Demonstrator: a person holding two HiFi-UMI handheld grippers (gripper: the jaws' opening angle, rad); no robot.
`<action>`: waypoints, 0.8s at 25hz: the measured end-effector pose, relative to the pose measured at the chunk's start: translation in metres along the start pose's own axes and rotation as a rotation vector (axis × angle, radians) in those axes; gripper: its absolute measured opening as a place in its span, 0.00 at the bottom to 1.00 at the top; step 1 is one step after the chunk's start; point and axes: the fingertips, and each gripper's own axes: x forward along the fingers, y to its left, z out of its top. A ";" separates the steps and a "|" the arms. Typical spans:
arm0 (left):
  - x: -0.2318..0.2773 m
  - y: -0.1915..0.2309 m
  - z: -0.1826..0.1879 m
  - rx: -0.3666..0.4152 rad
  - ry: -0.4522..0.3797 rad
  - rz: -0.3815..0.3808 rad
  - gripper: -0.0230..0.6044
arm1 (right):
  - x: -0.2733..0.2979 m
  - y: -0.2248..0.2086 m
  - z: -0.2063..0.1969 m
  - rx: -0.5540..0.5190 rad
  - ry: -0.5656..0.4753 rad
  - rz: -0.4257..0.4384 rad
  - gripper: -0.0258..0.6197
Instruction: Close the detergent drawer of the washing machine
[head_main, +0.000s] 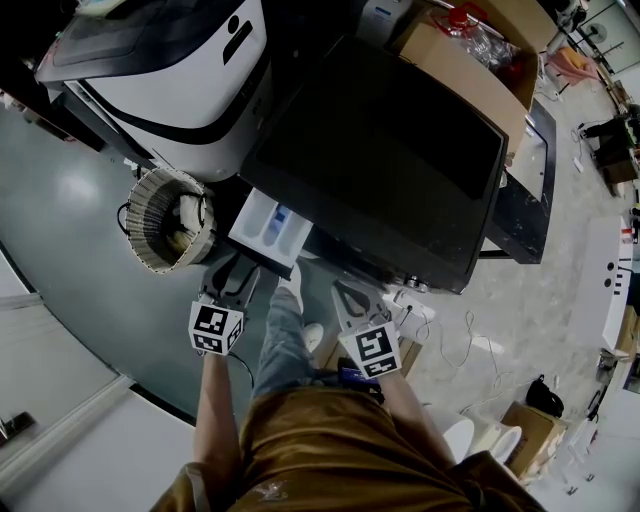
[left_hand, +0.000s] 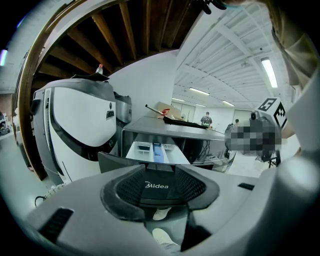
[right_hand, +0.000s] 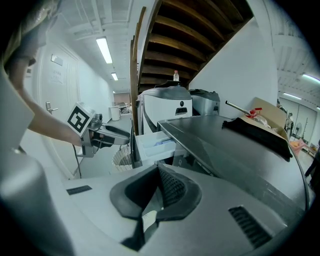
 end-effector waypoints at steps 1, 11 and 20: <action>0.001 0.000 0.001 -0.001 -0.001 0.001 0.35 | 0.000 -0.001 0.000 0.000 0.000 0.000 0.06; 0.018 0.002 0.010 -0.001 -0.009 -0.014 0.35 | 0.005 -0.008 0.000 0.009 0.004 -0.004 0.06; 0.029 0.004 0.015 -0.005 -0.013 -0.019 0.35 | 0.013 -0.011 0.003 0.013 0.005 0.000 0.06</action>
